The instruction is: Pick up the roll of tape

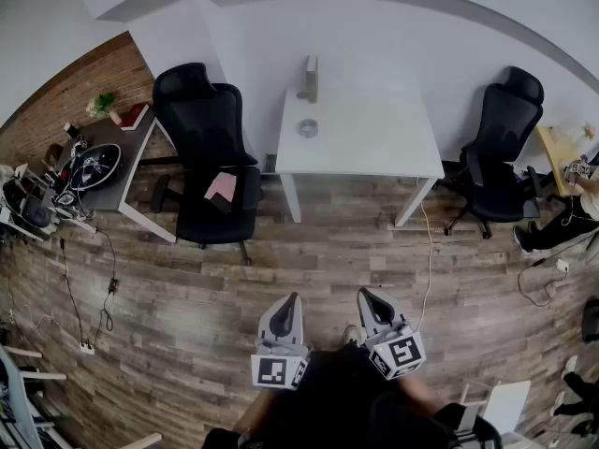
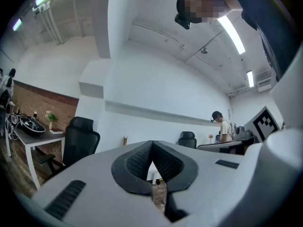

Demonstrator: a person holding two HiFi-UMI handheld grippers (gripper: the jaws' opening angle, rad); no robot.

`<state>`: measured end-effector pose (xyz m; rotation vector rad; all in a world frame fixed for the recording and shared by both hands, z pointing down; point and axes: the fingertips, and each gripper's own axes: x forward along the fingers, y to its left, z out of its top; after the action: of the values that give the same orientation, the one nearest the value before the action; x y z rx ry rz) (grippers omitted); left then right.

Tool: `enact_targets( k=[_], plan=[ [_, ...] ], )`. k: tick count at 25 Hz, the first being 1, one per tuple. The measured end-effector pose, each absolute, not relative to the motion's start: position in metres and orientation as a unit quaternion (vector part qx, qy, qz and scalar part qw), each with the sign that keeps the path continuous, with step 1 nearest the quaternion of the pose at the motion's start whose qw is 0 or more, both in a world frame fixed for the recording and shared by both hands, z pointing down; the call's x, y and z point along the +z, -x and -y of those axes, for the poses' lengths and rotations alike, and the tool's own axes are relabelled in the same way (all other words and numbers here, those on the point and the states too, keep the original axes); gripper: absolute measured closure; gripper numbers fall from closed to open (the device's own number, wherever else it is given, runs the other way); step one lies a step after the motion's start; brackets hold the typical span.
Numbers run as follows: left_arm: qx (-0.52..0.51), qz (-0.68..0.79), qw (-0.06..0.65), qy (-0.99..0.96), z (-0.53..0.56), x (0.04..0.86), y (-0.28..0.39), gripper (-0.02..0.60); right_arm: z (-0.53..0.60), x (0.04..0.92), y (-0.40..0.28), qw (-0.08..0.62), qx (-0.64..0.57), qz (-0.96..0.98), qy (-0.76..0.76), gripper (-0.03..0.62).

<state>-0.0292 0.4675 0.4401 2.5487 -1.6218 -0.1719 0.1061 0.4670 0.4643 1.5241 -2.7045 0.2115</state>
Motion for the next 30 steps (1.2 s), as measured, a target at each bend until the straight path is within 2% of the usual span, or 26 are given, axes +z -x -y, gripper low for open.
enact_targets(
  k=[3,16,23,30],
  plan=[
    [-0.036,0.532,0.040,-0.845,-0.469,0.445,0.032,0.565,-0.469,0.463,-0.105,0.014,0.067,0.869,-0.491,0.582],
    [-0.033,0.532,0.045,-0.845,-0.473,0.446,0.021,0.565,-0.473,0.461,-0.114,0.003,0.069,0.871,-0.486,0.582],
    [-0.038,0.538,0.061,-0.840,-0.476,0.450,-0.006,0.565,-0.478,0.465,-0.134,0.016,0.060,0.879,-0.474,0.582],
    [-0.018,0.540,0.038,-0.840,-0.477,0.451,-0.048,0.565,-0.478,0.469,-0.171,0.022,0.064,0.887,-0.456,0.582]
  ],
)
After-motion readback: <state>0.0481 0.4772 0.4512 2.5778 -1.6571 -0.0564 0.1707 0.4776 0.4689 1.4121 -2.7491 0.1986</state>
